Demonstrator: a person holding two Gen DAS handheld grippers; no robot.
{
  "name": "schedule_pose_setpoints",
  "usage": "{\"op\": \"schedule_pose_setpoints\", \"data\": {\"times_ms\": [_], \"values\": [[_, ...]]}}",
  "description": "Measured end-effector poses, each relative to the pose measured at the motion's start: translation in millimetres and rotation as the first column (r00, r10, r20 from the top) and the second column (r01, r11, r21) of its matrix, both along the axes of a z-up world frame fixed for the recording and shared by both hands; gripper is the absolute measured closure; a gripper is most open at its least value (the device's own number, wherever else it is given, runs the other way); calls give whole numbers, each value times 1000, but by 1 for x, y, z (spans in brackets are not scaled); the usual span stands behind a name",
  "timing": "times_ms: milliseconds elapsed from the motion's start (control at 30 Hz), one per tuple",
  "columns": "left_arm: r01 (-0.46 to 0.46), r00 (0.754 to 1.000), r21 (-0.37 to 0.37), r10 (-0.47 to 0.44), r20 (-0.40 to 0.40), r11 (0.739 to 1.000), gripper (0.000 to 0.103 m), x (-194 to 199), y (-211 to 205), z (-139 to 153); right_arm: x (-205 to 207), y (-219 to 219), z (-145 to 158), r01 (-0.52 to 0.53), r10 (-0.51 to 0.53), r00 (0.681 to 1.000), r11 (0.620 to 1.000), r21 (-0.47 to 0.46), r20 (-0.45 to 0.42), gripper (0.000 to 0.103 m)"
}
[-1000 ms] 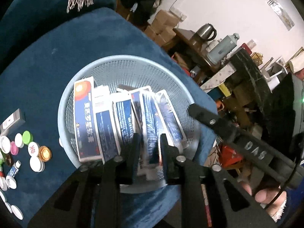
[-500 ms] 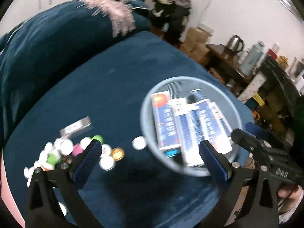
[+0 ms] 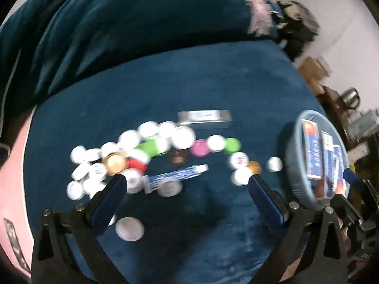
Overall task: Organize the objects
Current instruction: 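Move both empty tools back over the heap of caps, then grasp the slim white box with the right tool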
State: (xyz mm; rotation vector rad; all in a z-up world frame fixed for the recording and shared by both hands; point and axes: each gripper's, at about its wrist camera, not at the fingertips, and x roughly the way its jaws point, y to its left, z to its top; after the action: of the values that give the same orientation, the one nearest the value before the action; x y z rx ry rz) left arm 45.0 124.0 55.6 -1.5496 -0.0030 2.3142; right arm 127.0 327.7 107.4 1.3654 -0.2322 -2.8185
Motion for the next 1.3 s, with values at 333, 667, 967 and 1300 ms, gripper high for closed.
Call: {"op": "schedule_pose_setpoints", "data": {"times_ms": [333, 667, 967, 1300], "values": [[-13, 1000, -119, 16, 17, 993, 1, -13, -42, -18, -105, -77, -23, -268, 252, 950, 961, 67, 184, 6], [10, 1000, -167, -6, 27, 986, 1, -10, -63, -26, -203, -133, -93, -485, 312, 817, 827, 285, 485, 7], [10, 998, -161, -1, 58, 987, 1, -9, -74, -36, -231, -139, -142, -621, 353, 715, 718, 316, 603, 20], [88, 994, -159, -77, 71, 983, 1, -7, -48, -44, -198, -121, -104, -532, 343, 783, 801, 274, 519, 74]]}}
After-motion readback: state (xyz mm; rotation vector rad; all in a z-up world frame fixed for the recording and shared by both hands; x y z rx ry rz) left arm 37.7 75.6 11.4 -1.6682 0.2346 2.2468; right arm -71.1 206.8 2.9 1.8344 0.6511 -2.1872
